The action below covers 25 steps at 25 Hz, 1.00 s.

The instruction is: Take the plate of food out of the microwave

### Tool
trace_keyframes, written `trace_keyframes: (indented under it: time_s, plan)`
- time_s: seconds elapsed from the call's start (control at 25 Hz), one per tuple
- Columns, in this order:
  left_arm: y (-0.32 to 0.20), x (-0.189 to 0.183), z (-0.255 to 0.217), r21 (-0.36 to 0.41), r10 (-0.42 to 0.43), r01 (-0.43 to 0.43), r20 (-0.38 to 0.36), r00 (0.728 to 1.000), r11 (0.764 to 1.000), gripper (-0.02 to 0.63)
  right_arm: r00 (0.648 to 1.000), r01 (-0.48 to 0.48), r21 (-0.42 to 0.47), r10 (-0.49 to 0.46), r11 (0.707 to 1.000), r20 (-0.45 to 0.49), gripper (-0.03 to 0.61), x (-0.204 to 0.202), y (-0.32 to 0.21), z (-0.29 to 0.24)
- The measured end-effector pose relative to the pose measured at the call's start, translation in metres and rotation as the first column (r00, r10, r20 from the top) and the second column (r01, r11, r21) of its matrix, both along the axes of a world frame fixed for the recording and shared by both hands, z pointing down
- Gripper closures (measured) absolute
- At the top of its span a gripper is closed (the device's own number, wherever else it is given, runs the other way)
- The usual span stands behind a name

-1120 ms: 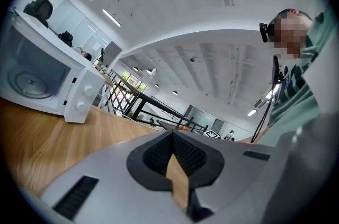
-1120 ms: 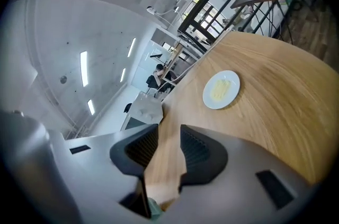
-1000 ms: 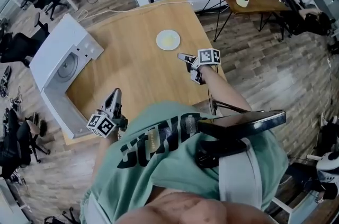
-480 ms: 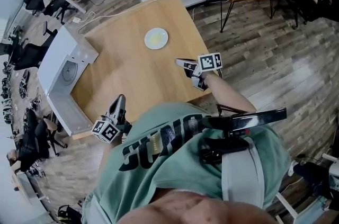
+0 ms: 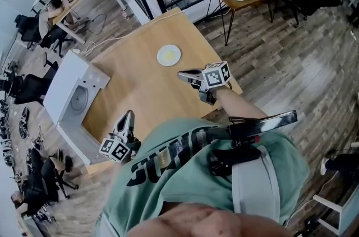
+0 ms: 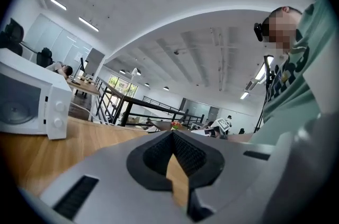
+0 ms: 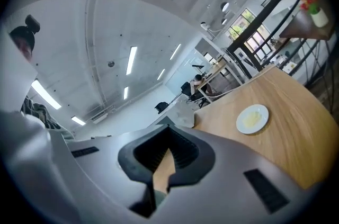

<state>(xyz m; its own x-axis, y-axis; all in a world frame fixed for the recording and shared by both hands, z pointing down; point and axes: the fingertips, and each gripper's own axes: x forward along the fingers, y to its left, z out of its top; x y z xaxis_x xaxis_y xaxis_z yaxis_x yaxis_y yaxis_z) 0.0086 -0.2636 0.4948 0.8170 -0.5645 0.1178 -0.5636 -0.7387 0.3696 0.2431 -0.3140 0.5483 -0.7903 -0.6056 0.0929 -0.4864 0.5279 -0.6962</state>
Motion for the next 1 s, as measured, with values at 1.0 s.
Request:
trace_keyframes:
  time_s: [1.0]
  plan:
    - [-0.024, -0.065, 0.001, 0.040, -0.101, 0.109, -0.161, 0.982, 0.993, 0.620, 0.973, 0.103, 0.093, -0.081, 0.990, -0.214, 0.571, -0.058, -0.026, -0.028]
